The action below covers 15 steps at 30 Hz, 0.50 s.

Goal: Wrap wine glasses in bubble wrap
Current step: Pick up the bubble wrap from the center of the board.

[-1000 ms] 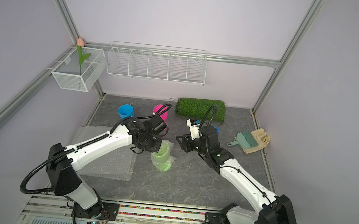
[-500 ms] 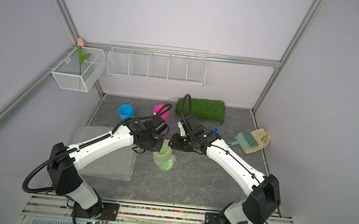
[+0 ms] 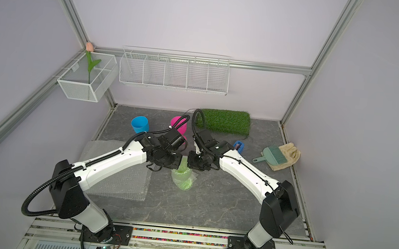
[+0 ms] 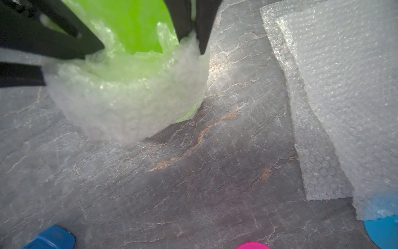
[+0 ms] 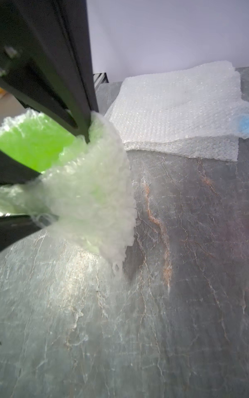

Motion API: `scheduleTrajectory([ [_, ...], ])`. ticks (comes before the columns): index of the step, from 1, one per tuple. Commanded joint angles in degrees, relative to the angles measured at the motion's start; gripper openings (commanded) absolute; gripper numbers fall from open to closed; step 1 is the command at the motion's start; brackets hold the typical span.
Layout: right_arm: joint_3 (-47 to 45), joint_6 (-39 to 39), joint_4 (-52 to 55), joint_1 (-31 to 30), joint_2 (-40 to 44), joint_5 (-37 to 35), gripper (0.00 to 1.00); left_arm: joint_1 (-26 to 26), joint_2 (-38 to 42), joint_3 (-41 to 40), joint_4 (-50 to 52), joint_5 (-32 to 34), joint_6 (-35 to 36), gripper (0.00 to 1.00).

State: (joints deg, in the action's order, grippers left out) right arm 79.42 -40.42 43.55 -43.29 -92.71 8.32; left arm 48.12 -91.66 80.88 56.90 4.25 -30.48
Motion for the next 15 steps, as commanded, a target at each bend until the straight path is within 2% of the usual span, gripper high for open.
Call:
scheduleTrajectory([
  [1,1.81,1.27,5.80,-0.03,-0.55,-5.37,0.16,0.05,1.13,-0.47,-1.21,-1.23,-1.12,0.14],
  [6,4.52,4.28,9.80,1.68,0.12,-10.26,0.11,0.02,4.36,0.25,-1.30,0.52,0.51,0.40],
  [8,5.41,5.89,10.56,3.56,0.23,-10.95,0.10,0.03,5.53,0.27,-1.13,2.35,0.60,0.46],
  [11,7.63,8.71,10.88,7.63,-0.48,-11.39,0.09,0.04,6.87,-0.44,-0.68,5.04,1.02,0.52],
  [15,12.46,13.41,14.04,13.83,-3.54,-11.40,0.08,0.01,7.93,-1.75,-0.54,6.48,1.71,0.52],
])
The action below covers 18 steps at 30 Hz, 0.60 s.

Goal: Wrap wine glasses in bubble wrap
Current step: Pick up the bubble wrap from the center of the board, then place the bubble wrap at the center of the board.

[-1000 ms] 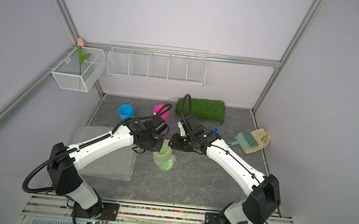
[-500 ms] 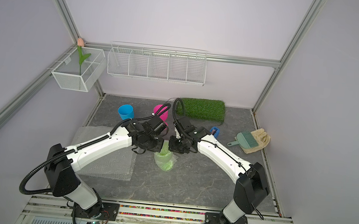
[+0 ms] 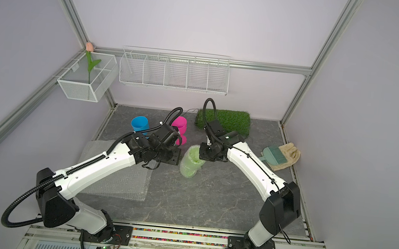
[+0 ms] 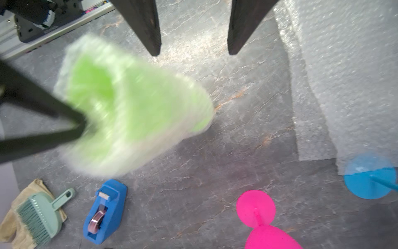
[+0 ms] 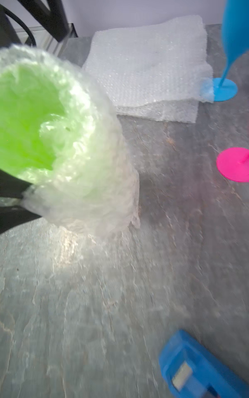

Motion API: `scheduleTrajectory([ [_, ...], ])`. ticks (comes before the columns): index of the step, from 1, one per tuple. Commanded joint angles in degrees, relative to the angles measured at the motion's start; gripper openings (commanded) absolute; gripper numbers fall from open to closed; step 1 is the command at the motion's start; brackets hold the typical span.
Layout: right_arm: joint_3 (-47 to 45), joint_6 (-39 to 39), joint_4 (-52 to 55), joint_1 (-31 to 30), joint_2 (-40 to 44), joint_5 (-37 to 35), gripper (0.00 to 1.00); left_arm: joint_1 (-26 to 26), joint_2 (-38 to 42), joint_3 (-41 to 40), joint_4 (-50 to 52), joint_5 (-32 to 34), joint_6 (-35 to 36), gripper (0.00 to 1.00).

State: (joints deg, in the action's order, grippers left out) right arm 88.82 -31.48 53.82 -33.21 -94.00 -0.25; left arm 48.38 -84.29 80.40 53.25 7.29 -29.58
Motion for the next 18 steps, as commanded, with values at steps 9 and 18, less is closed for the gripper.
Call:
scheduleTrajectory([
  [9,21.10,11.10,6.86,14.18,-16.59,-1.42,0.08,-0.30,2.02,-4.25,2.09,5.16,1.15,0.52],
  [18,45.47,14.45,15.45,17.47,-34.10,-2.03,0.07,-1.33,3.03,-7.37,2.11,5.76,0.30,0.51],
])
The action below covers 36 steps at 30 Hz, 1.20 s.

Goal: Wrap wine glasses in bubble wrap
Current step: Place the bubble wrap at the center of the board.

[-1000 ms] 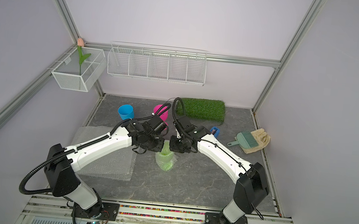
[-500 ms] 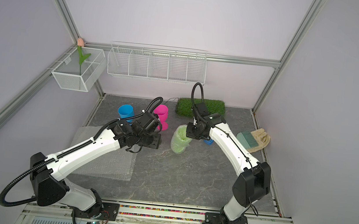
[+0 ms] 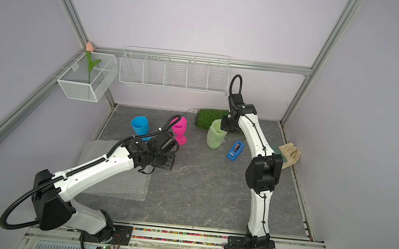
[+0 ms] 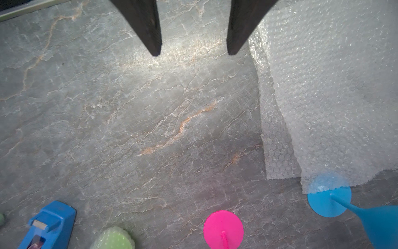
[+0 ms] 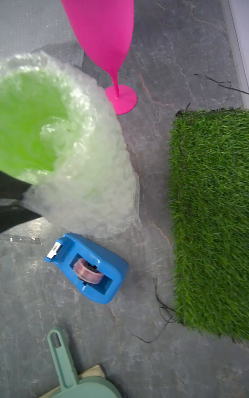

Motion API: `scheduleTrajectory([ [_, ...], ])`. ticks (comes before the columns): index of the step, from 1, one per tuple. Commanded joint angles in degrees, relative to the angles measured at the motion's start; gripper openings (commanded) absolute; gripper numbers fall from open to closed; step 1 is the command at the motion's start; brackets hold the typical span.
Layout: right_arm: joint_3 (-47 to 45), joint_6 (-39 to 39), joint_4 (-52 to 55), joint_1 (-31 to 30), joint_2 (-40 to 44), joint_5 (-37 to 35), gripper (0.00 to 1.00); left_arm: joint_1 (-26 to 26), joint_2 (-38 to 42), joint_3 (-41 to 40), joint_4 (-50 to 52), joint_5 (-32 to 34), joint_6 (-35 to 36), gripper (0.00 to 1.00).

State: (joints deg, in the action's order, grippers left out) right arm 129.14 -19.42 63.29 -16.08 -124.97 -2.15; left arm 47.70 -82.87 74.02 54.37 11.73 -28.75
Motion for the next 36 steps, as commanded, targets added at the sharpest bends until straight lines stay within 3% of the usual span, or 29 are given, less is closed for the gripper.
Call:
scheduleTrajectory([
  [1,7.67,2.58,7.30,0.61,-4.94,-0.13,0.07,-0.98,1.57,-1.39,0.91,1.06,-0.53,0.51],
  [6,11.48,2.86,8.23,1.43,-8.21,0.13,0.09,-1.98,1.49,-2.28,0.98,0.47,-0.84,0.51],
  [11,11.60,2.22,6.64,1.70,-7.47,-0.25,0.35,-2.83,1.13,-2.55,1.12,0.10,-0.84,0.51],
  [13,12.03,2.09,5.91,1.77,-6.66,-0.44,0.40,-3.13,0.97,-2.58,1.25,0.14,-0.66,0.51],
  [20,14.44,2.35,6.00,1.81,-3.30,-0.62,0.45,-6.53,0.30,-3.29,2.20,-0.60,0.31,0.49],
  [26,13.66,3.18,7.23,1.65,1.03,1.03,0.46,-14.18,-1.20,-5.78,2.43,-3.50,2.31,0.47],
  [36,-5.18,2.76,0.81,0.37,14.30,2.15,0.47,-24.02,-11.38,-8.26,-0.50,-1.17,5.68,0.45],
])
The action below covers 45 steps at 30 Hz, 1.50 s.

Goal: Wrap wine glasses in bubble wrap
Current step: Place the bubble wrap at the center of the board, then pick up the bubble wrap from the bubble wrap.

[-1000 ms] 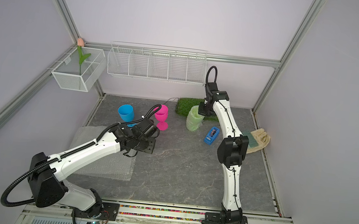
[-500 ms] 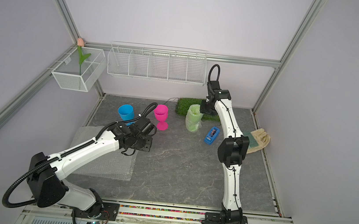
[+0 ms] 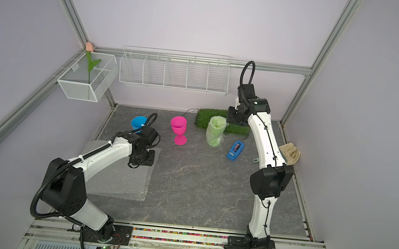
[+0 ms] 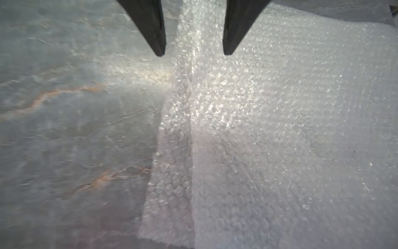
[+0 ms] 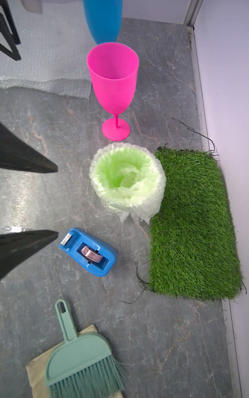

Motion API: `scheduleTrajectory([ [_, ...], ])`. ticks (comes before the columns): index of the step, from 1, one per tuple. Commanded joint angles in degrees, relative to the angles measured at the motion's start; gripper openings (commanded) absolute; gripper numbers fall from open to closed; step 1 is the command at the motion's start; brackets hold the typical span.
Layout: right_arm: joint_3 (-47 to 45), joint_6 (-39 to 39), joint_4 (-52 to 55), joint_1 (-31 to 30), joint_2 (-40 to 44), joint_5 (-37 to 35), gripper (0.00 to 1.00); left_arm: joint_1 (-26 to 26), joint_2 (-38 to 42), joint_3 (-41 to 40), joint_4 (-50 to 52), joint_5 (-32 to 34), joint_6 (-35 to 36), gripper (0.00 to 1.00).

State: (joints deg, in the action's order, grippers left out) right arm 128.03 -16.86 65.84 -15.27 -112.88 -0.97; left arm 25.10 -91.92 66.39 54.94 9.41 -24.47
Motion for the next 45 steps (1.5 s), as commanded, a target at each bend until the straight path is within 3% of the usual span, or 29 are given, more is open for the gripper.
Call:
scheduleTrajectory([
  [1,-6.29,0.16,-2.43,-0.47,3.67,1.04,0.47,-2.03,-3.62,-0.65,-1.85,0.92,1.55,0.44],
  [9,-15.14,0.72,-4.25,-0.38,10.00,-0.07,0.46,-3.40,-11.35,-1.41,-6.71,-1.43,1.98,0.40],
  [13,-17.27,0.90,-4.41,-0.37,11.94,-0.70,0.46,-3.75,-13.14,-2.10,-7.73,-1.87,2.35,0.32],
  [19,-18.90,0.71,-4.50,-0.38,13.68,-0.96,0.45,-3.92,-11.10,-2.28,-6.95,-0.79,2.24,0.12],
  [29,-19.98,0.83,-4.20,-0.31,15.14,-1.53,0.45,-4.01,-3.03,-0.09,-0.38,1.44,2.98,0.16],
  [35,-20.88,0.71,-4.65,-0.38,15.67,-1.24,0.45,-4.27,-2.07,-0.45,0.17,1.81,3.73,0.09],
  [38,-21.06,0.67,-4.62,-0.38,15.85,-1.22,0.45,-4.60,-2.13,-0.82,0.12,1.75,3.98,0.15],
  [43,-21.15,0.80,-4.52,-0.36,16.11,-1.40,0.45,-4.69,-1.64,-0.62,0.34,1.11,4.25,0.01],
  [45,-21.15,0.92,-4.50,-0.33,16.20,-1.57,0.45,-4.65,-0.94,0.33,1.36,0.28,4.09,0.00],
])
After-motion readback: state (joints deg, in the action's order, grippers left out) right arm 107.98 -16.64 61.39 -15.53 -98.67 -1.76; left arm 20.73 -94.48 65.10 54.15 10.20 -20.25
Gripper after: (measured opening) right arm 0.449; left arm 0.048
